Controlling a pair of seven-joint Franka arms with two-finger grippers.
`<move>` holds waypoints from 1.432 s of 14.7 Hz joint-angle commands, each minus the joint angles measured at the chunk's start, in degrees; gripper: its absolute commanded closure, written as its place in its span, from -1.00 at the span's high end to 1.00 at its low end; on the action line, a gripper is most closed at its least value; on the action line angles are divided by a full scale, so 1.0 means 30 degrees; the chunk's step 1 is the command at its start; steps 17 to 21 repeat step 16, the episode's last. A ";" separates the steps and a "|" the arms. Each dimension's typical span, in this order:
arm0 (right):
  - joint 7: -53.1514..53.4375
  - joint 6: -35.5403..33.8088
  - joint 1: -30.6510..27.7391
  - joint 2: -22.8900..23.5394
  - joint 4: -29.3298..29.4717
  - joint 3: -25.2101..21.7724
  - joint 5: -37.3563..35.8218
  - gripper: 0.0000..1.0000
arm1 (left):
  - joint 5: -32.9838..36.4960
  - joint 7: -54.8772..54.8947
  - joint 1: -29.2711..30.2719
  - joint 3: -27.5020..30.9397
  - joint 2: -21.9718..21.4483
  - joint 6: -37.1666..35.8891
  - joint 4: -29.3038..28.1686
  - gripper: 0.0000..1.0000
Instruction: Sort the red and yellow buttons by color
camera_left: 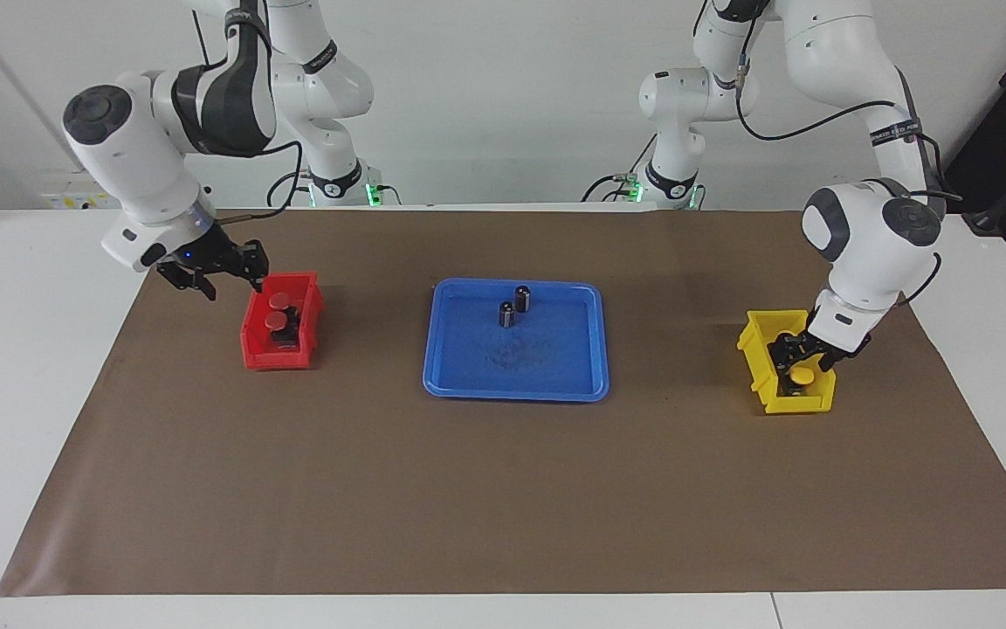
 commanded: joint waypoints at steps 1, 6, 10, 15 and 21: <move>0.0166 -0.2206 -0.0323 -0.0286 0.2023 -0.0050 -0.0194 1.00 | 0.0271 0.0182 -0.0008 0.0143 -0.0302 -0.3850 0.2915 1.00; 0.0953 -0.5845 -0.0616 0.0562 0.6014 -0.0110 -0.0427 1.00 | 0.0068 0.2086 -0.0125 -0.0120 -0.2522 -0.7697 0.4186 1.00; 0.1336 -0.6171 -0.0557 0.1265 0.7305 -0.0022 -0.0869 1.00 | -0.0666 0.1853 -0.0271 -0.0911 -0.3961 -1.0217 0.5355 1.00; 0.1426 -0.5847 -0.0530 0.1236 0.6866 -0.0313 -0.0836 1.00 | -0.0667 0.1706 -0.0271 -0.1410 -0.4139 -1.0867 0.5915 1.00; 0.1484 -0.5818 -0.0326 0.1091 0.6778 -0.0518 -0.0896 1.00 | -0.0667 0.1706 -0.0271 -0.1381 -0.4139 -1.0839 0.5915 1.00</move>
